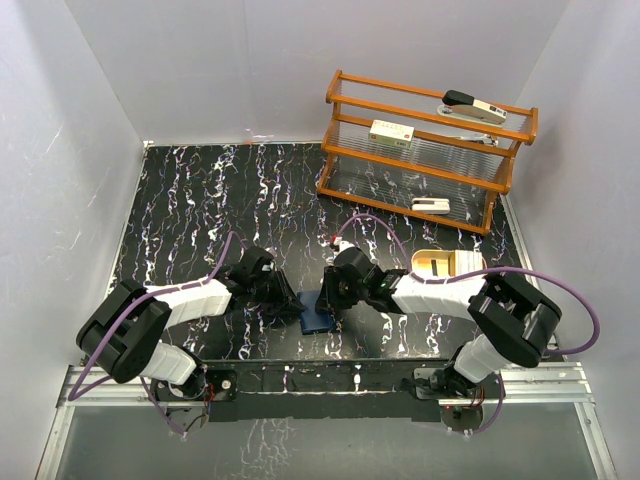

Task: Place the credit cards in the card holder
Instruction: Close the card holder at the center of the board.

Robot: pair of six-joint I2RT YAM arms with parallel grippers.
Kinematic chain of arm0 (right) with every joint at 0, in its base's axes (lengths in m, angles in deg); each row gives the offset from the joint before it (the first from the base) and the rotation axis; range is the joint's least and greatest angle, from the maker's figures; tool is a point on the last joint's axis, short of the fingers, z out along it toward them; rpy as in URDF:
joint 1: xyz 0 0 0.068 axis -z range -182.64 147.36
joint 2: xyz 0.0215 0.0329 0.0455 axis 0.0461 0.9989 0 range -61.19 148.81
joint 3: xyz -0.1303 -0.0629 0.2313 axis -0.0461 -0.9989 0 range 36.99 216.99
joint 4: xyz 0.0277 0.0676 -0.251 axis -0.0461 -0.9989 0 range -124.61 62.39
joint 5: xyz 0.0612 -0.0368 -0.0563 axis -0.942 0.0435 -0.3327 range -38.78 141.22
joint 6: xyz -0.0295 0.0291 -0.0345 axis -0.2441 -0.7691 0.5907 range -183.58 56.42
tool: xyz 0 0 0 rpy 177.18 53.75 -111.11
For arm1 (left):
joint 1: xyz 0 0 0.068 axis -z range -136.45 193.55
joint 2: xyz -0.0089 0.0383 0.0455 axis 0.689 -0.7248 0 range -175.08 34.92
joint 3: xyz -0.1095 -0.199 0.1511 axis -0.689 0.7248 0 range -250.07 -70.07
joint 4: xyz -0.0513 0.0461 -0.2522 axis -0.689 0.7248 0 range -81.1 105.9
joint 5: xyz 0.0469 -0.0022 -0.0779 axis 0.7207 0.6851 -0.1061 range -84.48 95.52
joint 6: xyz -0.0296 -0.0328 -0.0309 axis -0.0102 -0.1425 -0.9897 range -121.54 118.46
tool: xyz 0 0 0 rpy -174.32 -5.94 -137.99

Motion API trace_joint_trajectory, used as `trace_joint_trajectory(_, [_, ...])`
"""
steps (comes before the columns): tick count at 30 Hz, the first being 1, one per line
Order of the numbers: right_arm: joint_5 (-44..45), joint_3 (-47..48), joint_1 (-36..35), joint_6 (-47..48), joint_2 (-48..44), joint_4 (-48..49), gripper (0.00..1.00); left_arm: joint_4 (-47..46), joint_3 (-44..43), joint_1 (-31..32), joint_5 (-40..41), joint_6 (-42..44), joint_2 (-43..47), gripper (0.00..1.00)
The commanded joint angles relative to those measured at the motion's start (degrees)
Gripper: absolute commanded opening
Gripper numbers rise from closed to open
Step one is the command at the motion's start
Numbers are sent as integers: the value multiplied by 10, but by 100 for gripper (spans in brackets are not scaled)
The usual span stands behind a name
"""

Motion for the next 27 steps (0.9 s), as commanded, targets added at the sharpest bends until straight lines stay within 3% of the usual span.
trace_joint_trajectory(1, [3,-5,-5,7,-4,6,13,9,-9,4,0,2,1,14])
trace_joint_trajectory(27, [83,60,-64,61,35,-118,10,25,-31,3,10,8,-14,14])
